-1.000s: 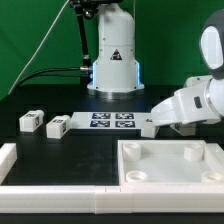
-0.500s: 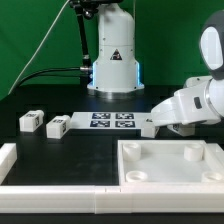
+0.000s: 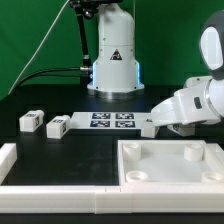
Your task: Assemble one leg
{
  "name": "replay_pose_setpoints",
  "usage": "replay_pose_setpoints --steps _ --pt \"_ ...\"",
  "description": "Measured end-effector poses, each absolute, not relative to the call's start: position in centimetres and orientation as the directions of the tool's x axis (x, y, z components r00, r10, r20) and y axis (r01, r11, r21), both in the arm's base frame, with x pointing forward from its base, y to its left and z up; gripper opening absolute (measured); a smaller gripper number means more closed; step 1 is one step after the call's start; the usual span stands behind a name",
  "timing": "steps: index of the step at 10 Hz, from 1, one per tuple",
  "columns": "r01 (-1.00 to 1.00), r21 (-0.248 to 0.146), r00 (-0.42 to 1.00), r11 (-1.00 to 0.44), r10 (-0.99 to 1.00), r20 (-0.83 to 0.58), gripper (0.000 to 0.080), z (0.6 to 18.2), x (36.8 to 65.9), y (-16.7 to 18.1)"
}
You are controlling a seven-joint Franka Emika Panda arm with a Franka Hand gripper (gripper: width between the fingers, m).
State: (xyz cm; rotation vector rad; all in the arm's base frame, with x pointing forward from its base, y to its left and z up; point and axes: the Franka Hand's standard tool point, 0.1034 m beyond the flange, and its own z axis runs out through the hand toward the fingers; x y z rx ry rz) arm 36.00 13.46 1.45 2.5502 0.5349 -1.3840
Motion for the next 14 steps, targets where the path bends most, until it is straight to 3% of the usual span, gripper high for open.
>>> replay_pose_setpoints --steps 5,8,11,14 --pt "0.403 0.014 0.514 -0.915 0.214 -0.831 0.0288 7.0 37.2 13.5" --pt "0.402 0.014 0.566 -0.916 0.236 -0.79 0.0288 6.6 37.9 13.8" --pt "0.395 0.019 0.758 -0.918 0.314 -0.571 0.0288 6.5 38.9 14.1" --pt "0.278 0.048 0.904 -0.96 0.244 -0.35 0.0288 8.7 39.4 12.7"
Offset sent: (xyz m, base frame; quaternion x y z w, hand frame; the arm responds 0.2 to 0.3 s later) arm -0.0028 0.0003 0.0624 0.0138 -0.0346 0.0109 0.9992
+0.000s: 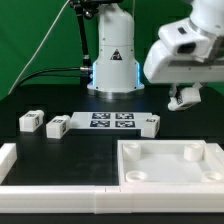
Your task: Assemble one leg
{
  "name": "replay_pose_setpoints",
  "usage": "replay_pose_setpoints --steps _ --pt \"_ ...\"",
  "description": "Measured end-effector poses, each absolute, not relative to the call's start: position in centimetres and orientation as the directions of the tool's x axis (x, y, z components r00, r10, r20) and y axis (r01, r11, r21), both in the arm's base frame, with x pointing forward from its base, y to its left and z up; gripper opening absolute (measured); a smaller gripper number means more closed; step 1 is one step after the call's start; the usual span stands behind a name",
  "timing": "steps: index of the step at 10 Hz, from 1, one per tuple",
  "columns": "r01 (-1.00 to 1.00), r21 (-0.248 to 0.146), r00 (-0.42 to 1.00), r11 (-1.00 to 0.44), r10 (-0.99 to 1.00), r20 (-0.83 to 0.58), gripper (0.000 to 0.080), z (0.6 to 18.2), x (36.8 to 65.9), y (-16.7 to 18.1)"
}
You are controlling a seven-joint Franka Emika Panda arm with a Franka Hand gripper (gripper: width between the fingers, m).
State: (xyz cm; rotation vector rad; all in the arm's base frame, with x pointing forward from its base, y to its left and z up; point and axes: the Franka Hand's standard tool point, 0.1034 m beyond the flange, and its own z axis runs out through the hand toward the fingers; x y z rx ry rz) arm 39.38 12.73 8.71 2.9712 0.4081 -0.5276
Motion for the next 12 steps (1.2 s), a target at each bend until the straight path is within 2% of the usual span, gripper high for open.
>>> replay_pose_setpoints --steps 1,3,4,6,7,12 --pt "0.216 0.052 0.937 -0.975 0.192 -0.29 0.0288 9.3 39.7 12.3" --pt "0.118 -0.007 0.987 -0.993 0.118 -0.112 0.0288 9.4 40.8 11.7" --pt "0.133 -0.016 0.991 -0.991 0.133 0.008 0.0288 9.4 40.7 12.1" --pt "0.139 -0.019 0.99 -0.99 0.139 0.028 0.0288 9.3 40.3 12.1" --pt "0.176 -0.019 0.984 -0.984 0.175 0.044 0.0288 9.8 40.9 12.2" --pt "0.191 -0.016 0.974 -0.982 0.187 0.13 0.0288 11.5 49.3 11.3"
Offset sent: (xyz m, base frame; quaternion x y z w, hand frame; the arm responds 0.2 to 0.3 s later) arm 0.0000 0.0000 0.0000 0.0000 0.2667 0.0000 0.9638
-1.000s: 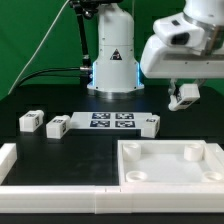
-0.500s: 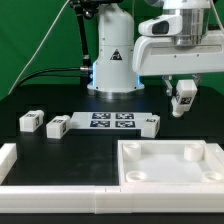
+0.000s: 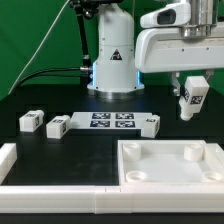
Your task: Assemble one leg
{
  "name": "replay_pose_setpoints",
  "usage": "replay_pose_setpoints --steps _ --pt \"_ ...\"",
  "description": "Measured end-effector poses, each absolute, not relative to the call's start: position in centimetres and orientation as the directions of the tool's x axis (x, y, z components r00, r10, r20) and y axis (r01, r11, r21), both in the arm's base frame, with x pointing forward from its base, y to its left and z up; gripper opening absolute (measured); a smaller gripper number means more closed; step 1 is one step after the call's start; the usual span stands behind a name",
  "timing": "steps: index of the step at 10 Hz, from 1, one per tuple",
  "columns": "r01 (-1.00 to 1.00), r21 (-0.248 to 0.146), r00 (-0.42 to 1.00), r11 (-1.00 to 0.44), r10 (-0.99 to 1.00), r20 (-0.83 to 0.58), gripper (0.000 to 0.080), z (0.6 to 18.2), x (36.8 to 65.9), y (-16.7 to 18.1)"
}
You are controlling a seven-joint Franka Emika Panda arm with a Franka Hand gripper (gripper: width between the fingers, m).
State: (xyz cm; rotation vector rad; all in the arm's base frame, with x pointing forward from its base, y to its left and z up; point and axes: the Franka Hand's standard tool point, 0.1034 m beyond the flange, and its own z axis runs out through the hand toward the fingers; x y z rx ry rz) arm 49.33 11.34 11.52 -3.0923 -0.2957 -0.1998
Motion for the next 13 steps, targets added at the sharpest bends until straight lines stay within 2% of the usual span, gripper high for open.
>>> replay_pose_setpoints --steps 2,7,10,13 --pt "0.201 -0.011 0.972 -0.979 0.198 0.124 0.0288 12.1 51.9 10.2" --pt "0.207 -0.012 0.971 -0.978 0.205 0.12 0.0288 11.7 51.4 10.5" --pt "0.212 -0.012 0.967 -0.977 0.208 0.147 0.0288 12.3 55.2 11.0" --pt "0.223 -0.007 0.961 -0.975 0.219 0.167 0.0289 11.7 58.4 10.6"
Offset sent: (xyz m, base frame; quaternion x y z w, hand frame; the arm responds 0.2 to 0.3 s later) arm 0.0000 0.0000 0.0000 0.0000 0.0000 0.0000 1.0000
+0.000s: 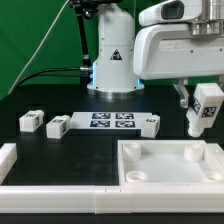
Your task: Assemble one leg
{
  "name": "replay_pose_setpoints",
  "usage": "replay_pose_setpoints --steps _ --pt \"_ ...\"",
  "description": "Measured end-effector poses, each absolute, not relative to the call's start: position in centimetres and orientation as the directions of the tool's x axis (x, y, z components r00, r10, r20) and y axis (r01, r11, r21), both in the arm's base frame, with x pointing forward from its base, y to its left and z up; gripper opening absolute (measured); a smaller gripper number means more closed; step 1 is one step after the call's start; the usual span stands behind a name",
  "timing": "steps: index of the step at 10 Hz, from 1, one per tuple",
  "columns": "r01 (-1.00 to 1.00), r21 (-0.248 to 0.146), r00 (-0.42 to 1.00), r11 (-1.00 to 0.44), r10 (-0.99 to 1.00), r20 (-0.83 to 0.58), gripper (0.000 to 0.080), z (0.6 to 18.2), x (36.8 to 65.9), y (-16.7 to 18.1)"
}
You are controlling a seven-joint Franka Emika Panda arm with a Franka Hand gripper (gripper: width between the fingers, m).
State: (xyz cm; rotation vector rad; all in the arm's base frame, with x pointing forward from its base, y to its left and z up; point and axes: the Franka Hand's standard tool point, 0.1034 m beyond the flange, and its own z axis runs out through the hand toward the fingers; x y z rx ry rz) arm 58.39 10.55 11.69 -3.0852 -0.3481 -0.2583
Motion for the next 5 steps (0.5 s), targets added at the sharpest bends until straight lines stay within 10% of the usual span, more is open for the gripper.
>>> replay_pose_setpoints --steps 5 --pt "0.27 0.001 0.944 -0.963 0.265 0.196 0.0289 11.2 61.5 11.4"
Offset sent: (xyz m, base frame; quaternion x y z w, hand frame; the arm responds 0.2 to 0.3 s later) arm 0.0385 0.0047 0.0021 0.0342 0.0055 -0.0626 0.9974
